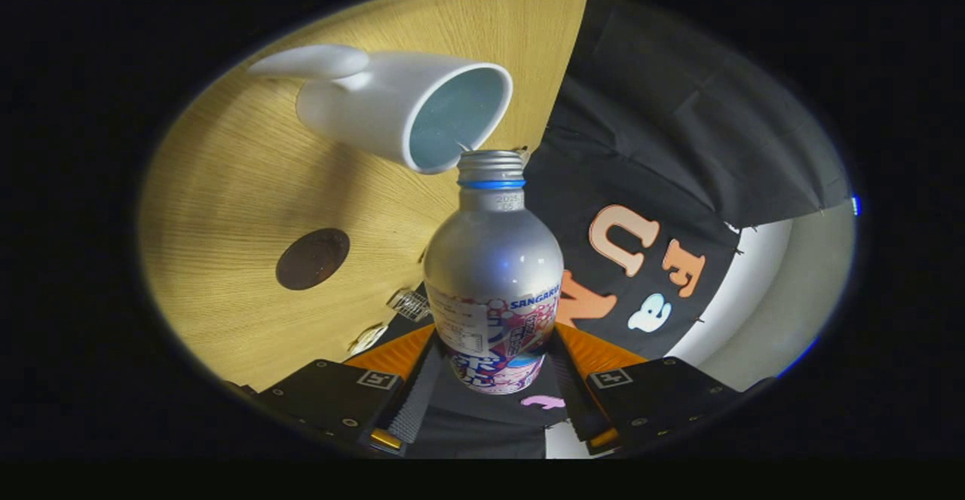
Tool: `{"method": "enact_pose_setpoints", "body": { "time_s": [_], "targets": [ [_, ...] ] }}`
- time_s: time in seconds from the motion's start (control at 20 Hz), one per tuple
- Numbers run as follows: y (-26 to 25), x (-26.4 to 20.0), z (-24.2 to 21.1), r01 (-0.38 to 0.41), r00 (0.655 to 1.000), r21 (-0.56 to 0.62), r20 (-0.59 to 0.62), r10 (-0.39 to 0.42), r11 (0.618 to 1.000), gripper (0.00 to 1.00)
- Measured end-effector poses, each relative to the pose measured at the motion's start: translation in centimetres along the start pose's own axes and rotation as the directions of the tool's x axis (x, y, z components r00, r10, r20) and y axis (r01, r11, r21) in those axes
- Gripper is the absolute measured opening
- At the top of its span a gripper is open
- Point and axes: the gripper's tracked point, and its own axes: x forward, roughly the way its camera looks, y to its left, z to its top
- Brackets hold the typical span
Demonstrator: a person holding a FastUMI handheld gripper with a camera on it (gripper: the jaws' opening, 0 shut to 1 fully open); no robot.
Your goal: Take the bottle from table, then pour the juice into the cup, finally place the bottle on the coaster
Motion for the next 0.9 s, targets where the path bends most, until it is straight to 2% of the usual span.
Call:
{"method": "enact_pose_setpoints", "body": {
  "time_s": [0.7, 0.8, 0.9],
  "targets": [
    [0.0, 0.3, 0.3, -0.006, 1.0, -0.031, 0.008, 0.007, 1.0, 0.76],
    [0.2, 0.2, 0.3, -0.021, 1.0, -0.006, 0.007, 0.021, 1.0, 0.76],
    [1.0, 0.3, 0.0, -0.059, 0.998, 0.075, -0.001, 0.059, 0.995, 0.76]
  ]
}}
